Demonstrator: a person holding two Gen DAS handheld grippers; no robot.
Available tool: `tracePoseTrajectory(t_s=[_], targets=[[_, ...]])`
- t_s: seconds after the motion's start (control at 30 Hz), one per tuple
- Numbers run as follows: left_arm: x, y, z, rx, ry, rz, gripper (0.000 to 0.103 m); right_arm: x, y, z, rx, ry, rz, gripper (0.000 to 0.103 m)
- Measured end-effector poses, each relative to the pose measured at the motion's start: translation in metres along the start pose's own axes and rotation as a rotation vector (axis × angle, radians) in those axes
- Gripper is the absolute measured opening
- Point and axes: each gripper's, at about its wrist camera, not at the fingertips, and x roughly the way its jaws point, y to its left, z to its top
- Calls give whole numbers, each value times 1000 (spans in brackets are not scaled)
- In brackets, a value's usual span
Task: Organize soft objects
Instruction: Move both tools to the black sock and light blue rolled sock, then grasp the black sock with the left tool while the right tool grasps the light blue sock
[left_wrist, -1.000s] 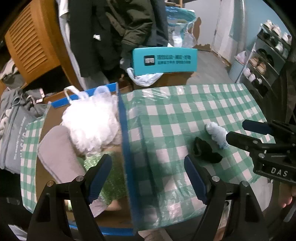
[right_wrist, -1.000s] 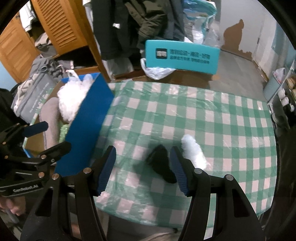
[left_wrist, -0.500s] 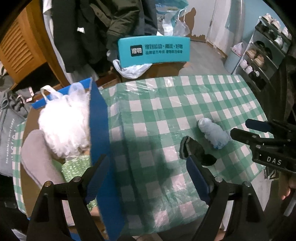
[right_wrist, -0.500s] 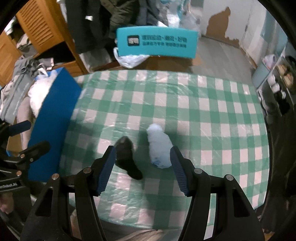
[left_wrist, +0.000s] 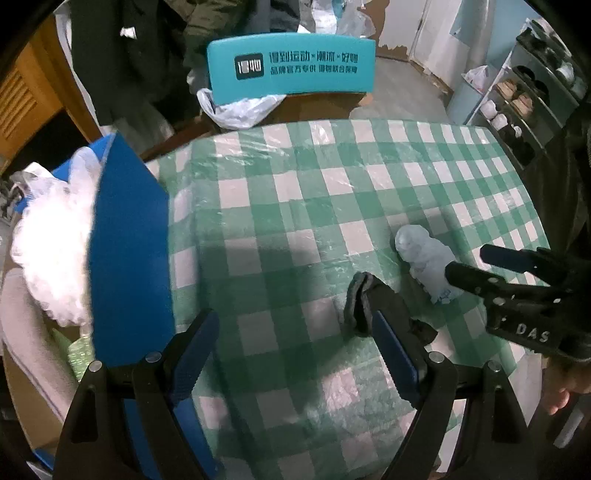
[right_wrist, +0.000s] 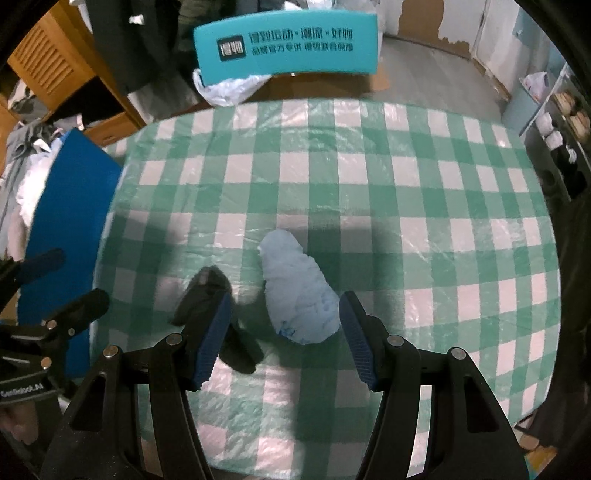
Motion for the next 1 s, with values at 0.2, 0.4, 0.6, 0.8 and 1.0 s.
tracePoseTrajectory(t_s=[0.2,0.4,0.6,0.8,1.0], targets=[[17,-5,5,7,20,0,86,27,-5,3,6,40,-2,60],[31,-7,3,28,50,3,86,43,-7,5,2,62,-3,60],[41,-8,2,25,76,-1,86,59,-13,4,17,74,-6,60],[39,-12,4,27,74,-16,86,62,-15,-2,-9,79,-19,47],[38,-20,6,32,75,-42,86,45,-27,-8,29,54,-12,42]])
